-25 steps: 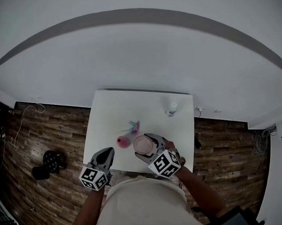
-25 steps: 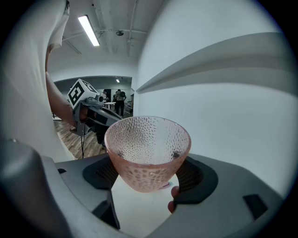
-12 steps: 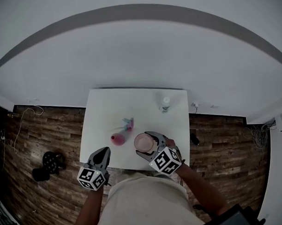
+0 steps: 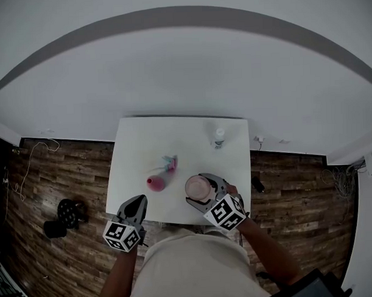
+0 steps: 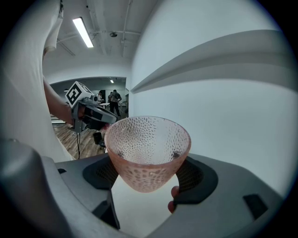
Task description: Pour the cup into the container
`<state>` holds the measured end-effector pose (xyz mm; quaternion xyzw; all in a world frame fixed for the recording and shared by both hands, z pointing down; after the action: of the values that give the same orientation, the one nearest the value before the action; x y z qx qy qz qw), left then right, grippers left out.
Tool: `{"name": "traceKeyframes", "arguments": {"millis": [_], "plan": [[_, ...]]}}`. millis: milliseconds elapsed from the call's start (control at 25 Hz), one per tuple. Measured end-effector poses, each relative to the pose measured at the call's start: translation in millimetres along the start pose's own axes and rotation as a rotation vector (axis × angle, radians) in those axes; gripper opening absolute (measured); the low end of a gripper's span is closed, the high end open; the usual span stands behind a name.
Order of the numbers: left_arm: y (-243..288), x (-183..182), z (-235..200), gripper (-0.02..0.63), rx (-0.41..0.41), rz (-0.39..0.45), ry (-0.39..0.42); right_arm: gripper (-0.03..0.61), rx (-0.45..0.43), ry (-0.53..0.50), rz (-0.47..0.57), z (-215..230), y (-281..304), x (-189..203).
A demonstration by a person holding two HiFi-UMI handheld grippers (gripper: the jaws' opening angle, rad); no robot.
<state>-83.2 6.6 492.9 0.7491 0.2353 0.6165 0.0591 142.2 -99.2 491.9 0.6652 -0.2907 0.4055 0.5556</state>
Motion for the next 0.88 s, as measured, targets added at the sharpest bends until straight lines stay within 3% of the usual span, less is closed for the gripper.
{"name": "traceKeyframes", "arguments": {"millis": [880], "plan": [[-6, 18, 6, 0.011, -0.024, -0.031, -0.001, 0.368, 0.014, 0.018, -0.029, 5, -10, 23]]}}
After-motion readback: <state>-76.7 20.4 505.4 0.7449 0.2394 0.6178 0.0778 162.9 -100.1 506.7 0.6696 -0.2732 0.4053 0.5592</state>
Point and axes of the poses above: the fingertips, and each gripper's own axes: y forward along the fingers, z to its right, x out of its underside, the point moved 7 cm from there along -y, backward along the fingers, and after that the axes turned 3 degrees about -x, right-handed, at the moved point
